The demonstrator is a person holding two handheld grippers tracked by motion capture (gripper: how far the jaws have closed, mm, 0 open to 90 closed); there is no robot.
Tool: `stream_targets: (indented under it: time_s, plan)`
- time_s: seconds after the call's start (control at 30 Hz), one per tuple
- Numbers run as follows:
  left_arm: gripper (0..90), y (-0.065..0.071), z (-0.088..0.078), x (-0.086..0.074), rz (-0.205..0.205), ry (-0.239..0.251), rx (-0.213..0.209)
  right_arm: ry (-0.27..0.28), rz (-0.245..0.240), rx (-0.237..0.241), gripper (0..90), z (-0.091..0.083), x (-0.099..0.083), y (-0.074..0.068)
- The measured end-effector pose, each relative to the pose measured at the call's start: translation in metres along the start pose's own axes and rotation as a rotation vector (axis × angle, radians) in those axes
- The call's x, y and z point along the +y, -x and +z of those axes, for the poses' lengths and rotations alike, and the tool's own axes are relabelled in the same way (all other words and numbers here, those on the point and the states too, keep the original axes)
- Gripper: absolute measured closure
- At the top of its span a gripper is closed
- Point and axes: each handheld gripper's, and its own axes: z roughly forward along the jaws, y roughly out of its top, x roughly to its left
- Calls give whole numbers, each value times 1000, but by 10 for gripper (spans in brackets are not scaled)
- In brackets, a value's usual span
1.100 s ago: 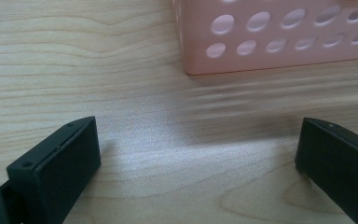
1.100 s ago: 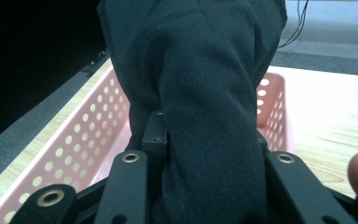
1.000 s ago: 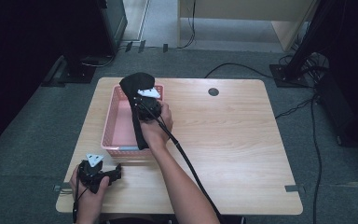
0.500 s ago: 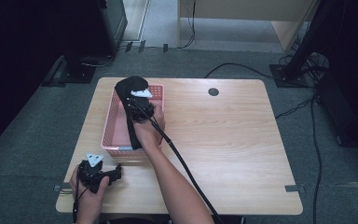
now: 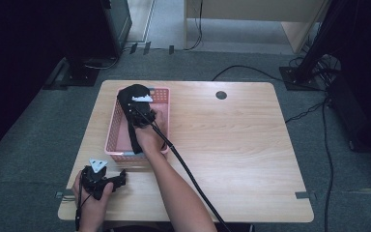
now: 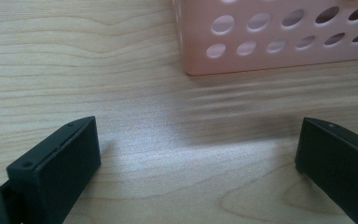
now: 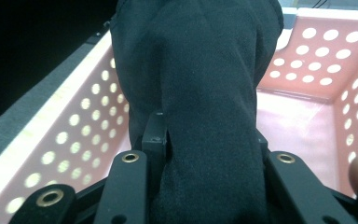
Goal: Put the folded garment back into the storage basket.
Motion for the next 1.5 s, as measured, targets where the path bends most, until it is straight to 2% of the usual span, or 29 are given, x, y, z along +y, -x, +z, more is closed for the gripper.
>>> stream_targets:
  time_s: [0.17, 0.37, 0.6, 0.67, 0.8, 0.87, 0.93, 1.03, 1.1, 1.13, 1.17, 1.3, 1.5]
  plan:
    - [0, 0, 0, 0, 2, -1, 0, -15, -1, -10, 650, 9, 0, 4]
    - [0, 0, 0, 0, 2, -1, 1, -48, -51, -33, 647, 20, -6, 5]
    - [0, 0, 0, 0, 0, 0, 0, -69, -54, -12, 613, 25, -8, 8]
    - [0, 0, 0, 0, 1, 0, 0, -70, -75, -6, 552, 26, -9, 9]
    - [0, 0, 0, 0, -1, 1, 0, -98, -183, 12, 351, 28, -11, 10]
    - [0, 0, 0, 0, -1, 1, 0, -105, -208, 23, 273, 29, -12, 9]
    - [0, 0, 0, 0, 0, 0, 0, -83, -195, 42, 206, 28, -12, 9]
    - [0, 0, 0, 0, 0, 0, 0, -54, -124, 79, 136, 25, -10, 8]
    - [0, 0, 0, 0, 0, 0, 1, -73, -67, 69, 92, 25, -10, 8]
    - [0, 0, 0, 0, 0, 0, 1, -71, -56, 74, 79, 25, -10, 8]
    - [0, 0, 0, 0, 0, 0, 1, -71, -58, 84, 67, 24, -9, 8]
    - [0, 0, 0, 0, 0, 0, 1, -41, -106, 75, 34, 20, -8, 7]
    - [0, 0, 0, 0, 0, 0, 1, -11, -117, 106, 11, 9, -2, 7]
